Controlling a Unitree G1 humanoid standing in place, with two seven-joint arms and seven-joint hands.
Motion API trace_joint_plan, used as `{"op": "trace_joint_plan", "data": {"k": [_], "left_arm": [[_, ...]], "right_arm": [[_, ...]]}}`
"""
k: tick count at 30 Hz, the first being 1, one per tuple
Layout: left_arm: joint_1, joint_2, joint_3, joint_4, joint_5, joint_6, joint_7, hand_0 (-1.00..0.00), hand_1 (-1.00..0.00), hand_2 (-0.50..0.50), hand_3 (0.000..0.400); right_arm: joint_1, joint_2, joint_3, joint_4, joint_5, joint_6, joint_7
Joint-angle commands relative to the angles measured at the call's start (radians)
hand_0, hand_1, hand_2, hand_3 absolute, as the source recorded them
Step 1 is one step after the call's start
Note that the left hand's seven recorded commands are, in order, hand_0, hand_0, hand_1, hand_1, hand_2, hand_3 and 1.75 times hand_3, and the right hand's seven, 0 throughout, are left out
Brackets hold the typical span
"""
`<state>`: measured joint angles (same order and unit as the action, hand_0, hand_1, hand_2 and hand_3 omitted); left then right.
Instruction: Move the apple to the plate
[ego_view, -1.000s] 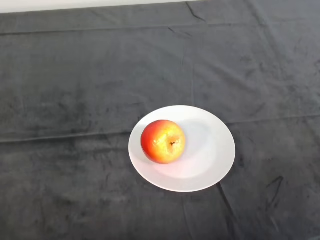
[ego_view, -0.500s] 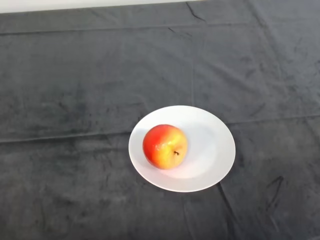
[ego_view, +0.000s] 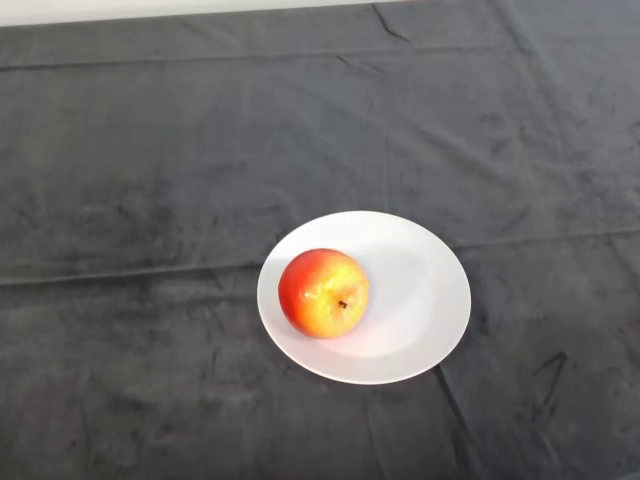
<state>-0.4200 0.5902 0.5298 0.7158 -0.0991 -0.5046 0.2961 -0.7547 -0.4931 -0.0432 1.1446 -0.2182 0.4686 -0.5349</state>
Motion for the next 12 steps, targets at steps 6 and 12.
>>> {"op": "trace_joint_plan", "data": {"k": [6, 12], "left_arm": [[-0.051, 0.048, 0.002, 0.019, -0.009, -0.019, -0.004, 0.00, 0.00, 0.00, 0.000], [-0.051, 0.048, 0.002, 0.018, -0.009, -0.019, -0.004, 0.00, 0.00, 0.00, 0.000]], "right_arm": [[0.015, -0.008, 0.0015, 0.034, -0.0007, 0.001, -0.0009], [0.015, -0.008, 0.0016, 0.034, -0.0006, 0.001, -0.0009]]}}
